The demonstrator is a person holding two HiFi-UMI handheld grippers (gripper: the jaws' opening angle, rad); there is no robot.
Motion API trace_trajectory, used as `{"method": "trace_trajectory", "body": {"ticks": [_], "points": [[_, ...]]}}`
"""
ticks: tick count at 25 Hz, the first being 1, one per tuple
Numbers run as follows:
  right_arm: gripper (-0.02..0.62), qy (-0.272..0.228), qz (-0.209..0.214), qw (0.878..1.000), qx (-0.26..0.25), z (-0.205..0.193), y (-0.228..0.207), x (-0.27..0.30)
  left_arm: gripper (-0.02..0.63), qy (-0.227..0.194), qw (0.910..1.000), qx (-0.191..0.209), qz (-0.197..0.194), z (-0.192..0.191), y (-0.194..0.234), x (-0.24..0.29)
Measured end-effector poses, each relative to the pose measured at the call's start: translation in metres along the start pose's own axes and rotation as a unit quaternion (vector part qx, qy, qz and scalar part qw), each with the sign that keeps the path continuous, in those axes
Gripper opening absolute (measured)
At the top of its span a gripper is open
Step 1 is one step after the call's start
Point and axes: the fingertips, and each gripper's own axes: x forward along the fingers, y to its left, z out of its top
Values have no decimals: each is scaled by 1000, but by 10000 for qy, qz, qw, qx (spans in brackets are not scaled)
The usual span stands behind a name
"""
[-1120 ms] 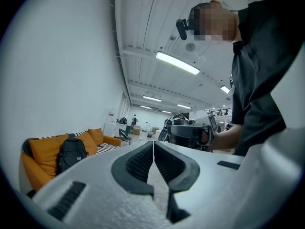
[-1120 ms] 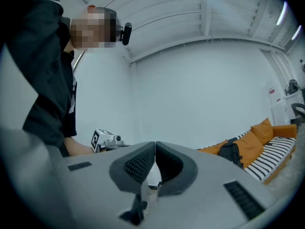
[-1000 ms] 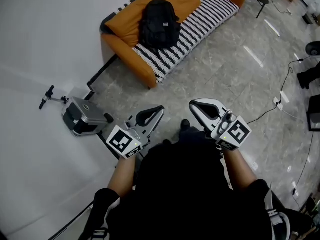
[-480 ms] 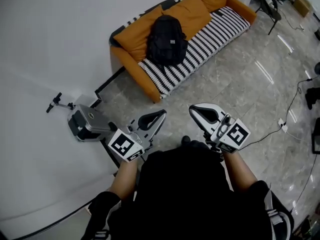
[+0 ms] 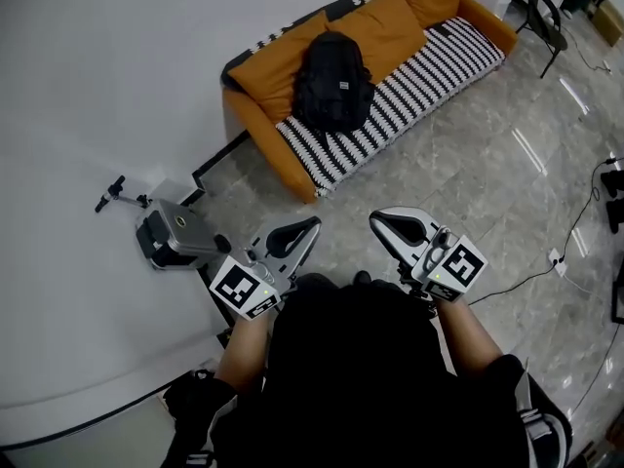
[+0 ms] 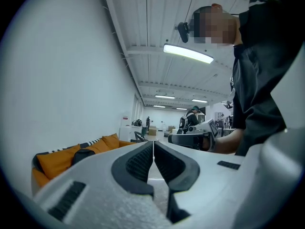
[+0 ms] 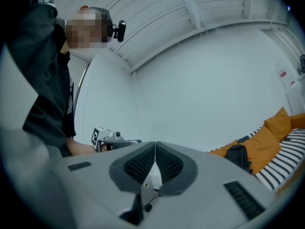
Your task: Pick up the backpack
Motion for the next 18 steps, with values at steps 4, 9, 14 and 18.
{"method": "trace_trajectory", "body": {"ticks": [4,9,14,18], "points": [[28,-27,-83,9999,96,-10,-10,-3,25,161,9999,-50,-28,-7,3,4],[28,-20,-187,9996,188,-15,-20,-3,25,267,9994,-2,-209,-11,9,17],[28,157,-357,9989,270,-18,-33,5,25,228,9989,-108,-393,-16,28,30],[28,294,-439,9983,227,-17,-49,17,25,143,9983,-203,-528,-19,51,44]]}}
